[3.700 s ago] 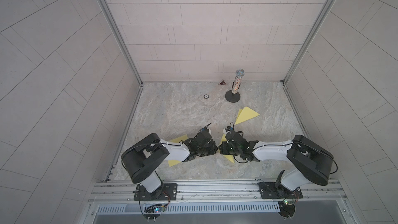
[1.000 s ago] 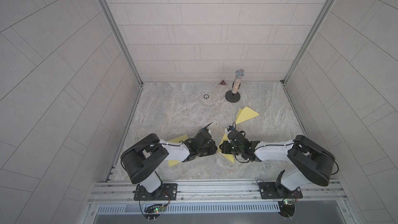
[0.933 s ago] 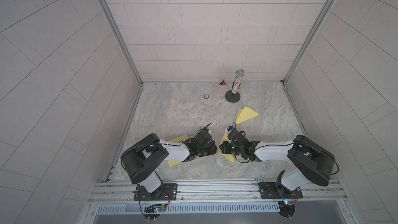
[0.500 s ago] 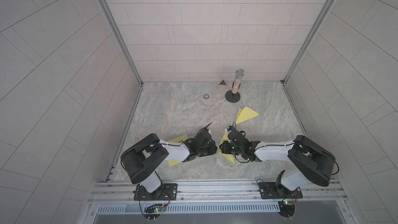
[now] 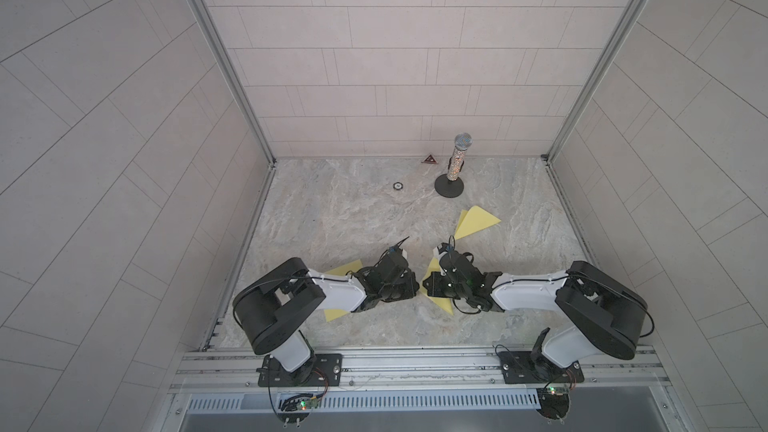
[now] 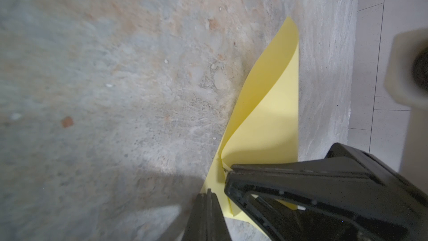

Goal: Fold the square paper diagonally
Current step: Fold the paper at the center of the board.

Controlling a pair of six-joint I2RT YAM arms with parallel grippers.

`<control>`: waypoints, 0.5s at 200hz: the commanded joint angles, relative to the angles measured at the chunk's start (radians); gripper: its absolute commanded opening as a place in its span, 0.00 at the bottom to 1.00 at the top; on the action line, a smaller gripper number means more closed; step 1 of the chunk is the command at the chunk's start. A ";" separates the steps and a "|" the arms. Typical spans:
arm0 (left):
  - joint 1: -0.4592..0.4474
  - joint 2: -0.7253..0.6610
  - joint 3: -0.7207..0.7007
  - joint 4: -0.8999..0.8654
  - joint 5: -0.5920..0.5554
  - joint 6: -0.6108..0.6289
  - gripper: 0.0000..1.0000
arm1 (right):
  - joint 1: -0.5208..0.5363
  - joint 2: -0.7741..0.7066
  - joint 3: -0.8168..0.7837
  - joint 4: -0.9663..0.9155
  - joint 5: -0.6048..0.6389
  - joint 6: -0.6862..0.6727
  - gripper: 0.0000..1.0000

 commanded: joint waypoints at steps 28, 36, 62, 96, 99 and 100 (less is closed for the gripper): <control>0.001 0.032 -0.030 -0.129 -0.048 0.003 0.00 | -0.004 0.012 -0.031 0.008 0.007 0.000 0.00; 0.001 0.031 -0.032 -0.129 -0.050 0.003 0.00 | -0.003 0.012 -0.035 0.007 0.009 0.002 0.01; 0.002 0.030 -0.031 -0.129 -0.049 0.003 0.00 | -0.003 0.012 -0.047 0.010 0.015 0.002 0.04; 0.001 0.029 -0.032 -0.129 -0.049 0.003 0.00 | -0.003 0.020 -0.048 0.014 0.017 0.006 0.07; 0.001 0.028 -0.032 -0.129 -0.050 0.003 0.00 | -0.003 0.021 -0.049 0.014 0.017 0.006 0.08; 0.000 0.028 -0.032 -0.129 -0.049 0.003 0.00 | -0.004 0.021 -0.049 0.014 0.017 0.006 0.08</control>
